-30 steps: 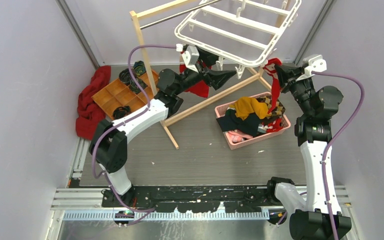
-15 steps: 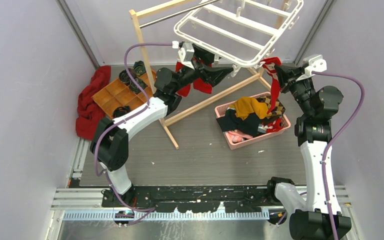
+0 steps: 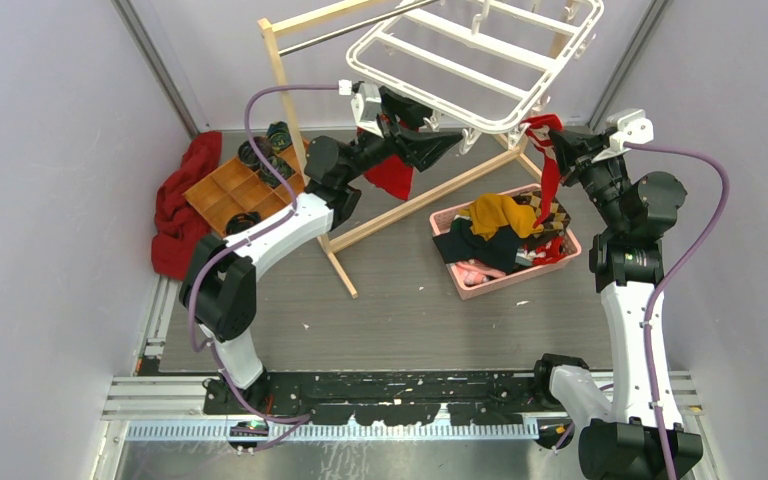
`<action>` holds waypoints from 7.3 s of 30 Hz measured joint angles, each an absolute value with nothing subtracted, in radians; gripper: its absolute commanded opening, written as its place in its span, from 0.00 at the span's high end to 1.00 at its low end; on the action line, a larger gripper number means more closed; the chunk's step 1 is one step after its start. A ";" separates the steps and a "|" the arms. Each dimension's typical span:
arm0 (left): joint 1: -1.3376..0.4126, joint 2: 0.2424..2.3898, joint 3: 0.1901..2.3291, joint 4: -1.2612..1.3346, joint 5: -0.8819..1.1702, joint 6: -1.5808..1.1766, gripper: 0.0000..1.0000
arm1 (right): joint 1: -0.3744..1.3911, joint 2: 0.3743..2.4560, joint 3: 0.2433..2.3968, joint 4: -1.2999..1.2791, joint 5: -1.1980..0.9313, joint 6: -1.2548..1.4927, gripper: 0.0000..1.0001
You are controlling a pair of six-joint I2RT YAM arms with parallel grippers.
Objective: Clip the socks to the hanger
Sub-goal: Open the clamp at the hanger.
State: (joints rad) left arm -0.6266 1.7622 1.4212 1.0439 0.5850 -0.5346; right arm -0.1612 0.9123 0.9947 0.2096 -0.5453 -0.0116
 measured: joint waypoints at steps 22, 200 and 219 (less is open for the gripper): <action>-0.603 1.763 1.414 1.042 0.616 -0.553 0.32 | -0.161 0.912 0.995 0.210 -0.552 -0.011 0.99; -0.628 1.926 1.641 1.067 0.730 -0.746 0.41 | -0.166 0.907 0.993 0.208 -0.564 0.015 0.99; -0.628 1.943 1.664 1.070 0.727 -0.779 0.47 | -0.166 0.907 0.992 0.209 -0.568 0.015 0.99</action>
